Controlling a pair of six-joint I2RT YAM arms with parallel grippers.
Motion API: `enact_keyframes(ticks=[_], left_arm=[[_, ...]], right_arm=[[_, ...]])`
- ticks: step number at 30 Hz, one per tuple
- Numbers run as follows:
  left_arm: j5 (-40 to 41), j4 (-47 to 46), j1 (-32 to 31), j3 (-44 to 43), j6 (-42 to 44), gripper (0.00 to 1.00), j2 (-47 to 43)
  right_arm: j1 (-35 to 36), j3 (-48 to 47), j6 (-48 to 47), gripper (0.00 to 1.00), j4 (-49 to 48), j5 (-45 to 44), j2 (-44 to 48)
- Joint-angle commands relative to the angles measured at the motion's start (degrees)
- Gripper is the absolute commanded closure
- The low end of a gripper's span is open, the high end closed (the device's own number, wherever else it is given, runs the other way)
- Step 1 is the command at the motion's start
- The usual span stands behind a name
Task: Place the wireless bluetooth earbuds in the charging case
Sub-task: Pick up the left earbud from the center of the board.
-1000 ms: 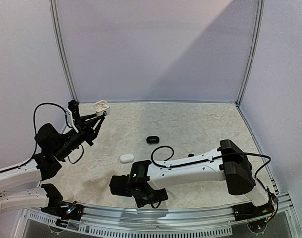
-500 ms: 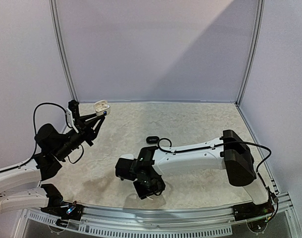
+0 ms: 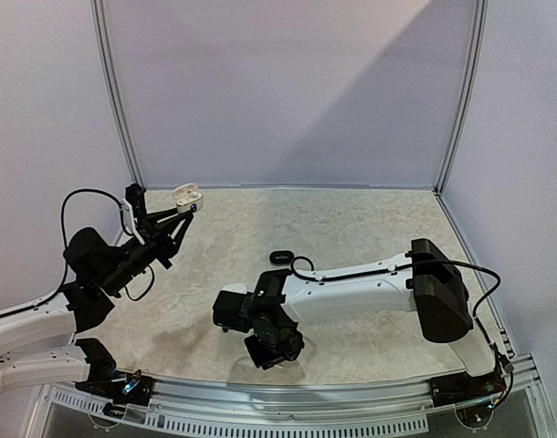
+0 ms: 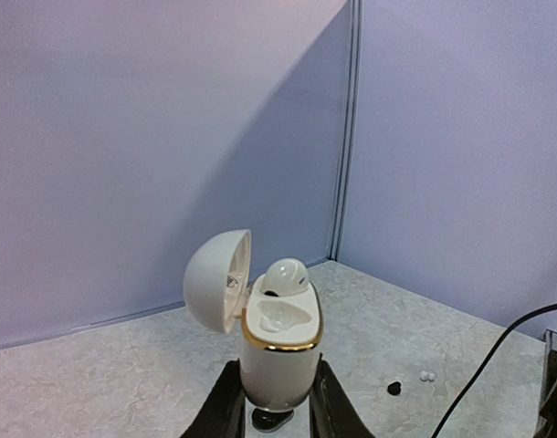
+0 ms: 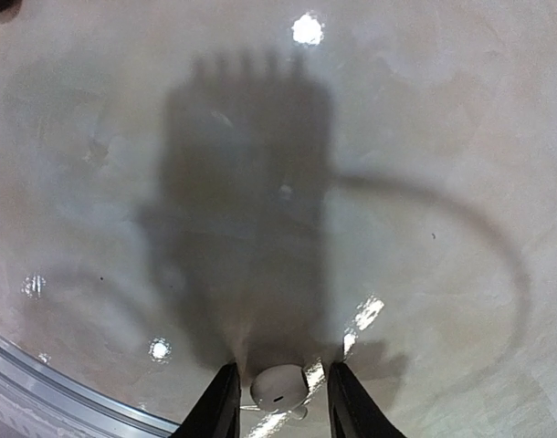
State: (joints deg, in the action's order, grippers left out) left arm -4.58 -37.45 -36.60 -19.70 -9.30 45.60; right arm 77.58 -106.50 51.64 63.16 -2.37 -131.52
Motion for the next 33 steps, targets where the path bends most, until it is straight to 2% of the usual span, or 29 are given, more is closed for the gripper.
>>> enact_keyframes(ticks=[1, 21, 33], left_arm=[[-0.47, -1.48, -0.49, 1.07, 0.68, 1.0, -0.53], [-0.7, -1.56, -0.49, 1.1, 0.47, 1.0, -0.47], [-0.85, -1.57, -0.49, 1.17, 0.25, 1.0, -0.34]], right_arm=[[0.15, -2.21, -0.52, 0.7, 2.15, 0.48, 0.19], [0.02, -3.77, -0.76, 0.72, 2.11, 1.57, -2.75], [-0.42, -3.8, -0.34, 0.89, 3.12, 0.49, -2.49]])
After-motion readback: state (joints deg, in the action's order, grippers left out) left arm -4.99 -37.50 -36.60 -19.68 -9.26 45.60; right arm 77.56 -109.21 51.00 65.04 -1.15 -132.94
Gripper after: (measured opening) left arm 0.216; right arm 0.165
